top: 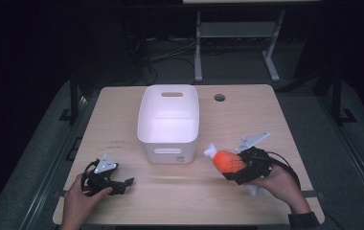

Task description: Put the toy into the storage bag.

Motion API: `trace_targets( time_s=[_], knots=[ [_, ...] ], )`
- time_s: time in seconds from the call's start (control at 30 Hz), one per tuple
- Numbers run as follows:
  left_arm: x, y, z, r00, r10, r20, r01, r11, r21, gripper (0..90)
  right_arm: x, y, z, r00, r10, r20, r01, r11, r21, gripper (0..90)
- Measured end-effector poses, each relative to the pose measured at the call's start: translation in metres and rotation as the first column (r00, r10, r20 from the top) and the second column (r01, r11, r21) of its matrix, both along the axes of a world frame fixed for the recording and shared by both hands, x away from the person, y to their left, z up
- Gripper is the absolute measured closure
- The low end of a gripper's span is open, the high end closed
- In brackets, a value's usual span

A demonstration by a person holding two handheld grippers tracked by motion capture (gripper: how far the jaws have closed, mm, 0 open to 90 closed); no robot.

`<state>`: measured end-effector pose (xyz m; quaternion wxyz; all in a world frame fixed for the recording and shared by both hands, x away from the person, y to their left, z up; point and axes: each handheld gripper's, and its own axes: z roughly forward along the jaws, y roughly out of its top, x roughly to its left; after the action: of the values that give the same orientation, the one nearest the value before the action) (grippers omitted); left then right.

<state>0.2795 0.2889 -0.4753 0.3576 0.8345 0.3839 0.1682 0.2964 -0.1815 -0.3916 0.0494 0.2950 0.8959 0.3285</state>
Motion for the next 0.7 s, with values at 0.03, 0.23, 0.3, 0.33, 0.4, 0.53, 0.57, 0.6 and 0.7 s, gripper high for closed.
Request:
trace_targets(
  time_s=[0.03, 0.23, 0.3, 0.33, 0.4, 0.53, 0.57, 0.6, 0.7],
  knots=[
    [0.0, 0.0, 0.0, 1.0, 0.0, 0.0, 0.0, 1.0, -0.001, 12.9, 0.0, 0.0, 0.001, 1.0, -0.001, -0.001, 0.001, 1.0, 0.007, 23.2],
    [0.0, 0.0, 0.0, 1.0, 0.002, 0.0, -0.002, 1.0, -0.004, 12.9, 0.002, 0.0, 0.012, 0.9998, 0.008, 0.018, -0.009, 0.9996, 0.028, 23.2],
    [0.0, 0.0, 0.0, 1.0, 0.002, 0.0, -0.002, 1.0, -0.004, 12.8, 0.003, 0.0, 0.015, 0.9997, 0.006, 0.025, -0.007, 0.9992, 0.039, 23.2],
    [0.0, 0.0, 0.0, 1.0, 0.002, 0.0, -0.002, 1.0, -0.004, 12.9, 0.003, 0.0, 0.016, 0.9996, 0.002, 0.028, -0.004, 0.9991, 0.043, 23.2],
    [0.0, 0.0, 0.0, 1.0, 0.002, 0.0, -0.002, 1.0, -0.004, 12.9, 0.004, -0.001, 0.018, 0.9993, 0.005, 0.037, -0.006, 0.9988, 0.049, 23.2],
    [0.0, 0.0, 0.0, 1.0, 0.002, 0.0, -0.002, 1.0, -0.004, 12.9, 0.006, -0.003, 0.021, 0.999, -0.003, 0.045, 0.0, 0.9977, 0.068, 23.2],
    [0.0, 0.0, 0.0, 1.0, 0.002, 0.0, -0.002, 1.0, -0.004, 12.8, 0.006, -0.004, 0.023, 0.999, -0.004, 0.045, 0.001, 0.9978, 0.067, 23.2],
    [0.0, 0.0, 0.0, 1.0, 0.002, 0.0, -0.002, 1.0, -0.004, 12.8, 0.007, -0.003, 0.023, 0.9988, -0.003, 0.05, -0.001, 0.9973, 0.073, 23.2],
    [0.0, 0.0, 0.0, 1.0, 0.001, 0.001, -0.001, 1.0, -0.002, 12.8, 0.01, -0.002, 0.027, 0.9986, -0.005, 0.053, 0.001, 0.9972, 0.075, 23.2]
  ],
)
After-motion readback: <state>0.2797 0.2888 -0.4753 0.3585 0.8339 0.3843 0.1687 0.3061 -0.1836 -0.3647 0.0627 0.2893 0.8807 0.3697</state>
